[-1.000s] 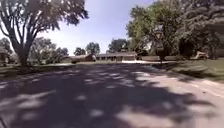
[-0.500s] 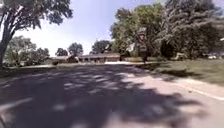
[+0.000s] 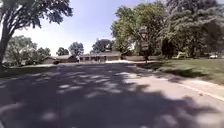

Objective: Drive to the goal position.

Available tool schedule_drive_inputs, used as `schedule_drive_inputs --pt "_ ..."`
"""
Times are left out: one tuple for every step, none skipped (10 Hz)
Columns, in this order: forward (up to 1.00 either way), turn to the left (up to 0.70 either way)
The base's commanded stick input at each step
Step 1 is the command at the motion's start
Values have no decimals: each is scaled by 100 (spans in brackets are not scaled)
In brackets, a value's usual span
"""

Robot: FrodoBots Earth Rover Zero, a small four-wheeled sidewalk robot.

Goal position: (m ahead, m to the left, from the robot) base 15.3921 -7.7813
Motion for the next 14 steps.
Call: schedule_drive_inputs --pt "50 0" --pt "50 0" --pt "50 0" --pt "50 0" --pt "50 0" --pt "50 0" --pt "50 0" --pt "50 0" --pt "50 0" --pt "50 0" --pt "50 0" --pt "50 0" --pt "50 0" --pt "50 0"
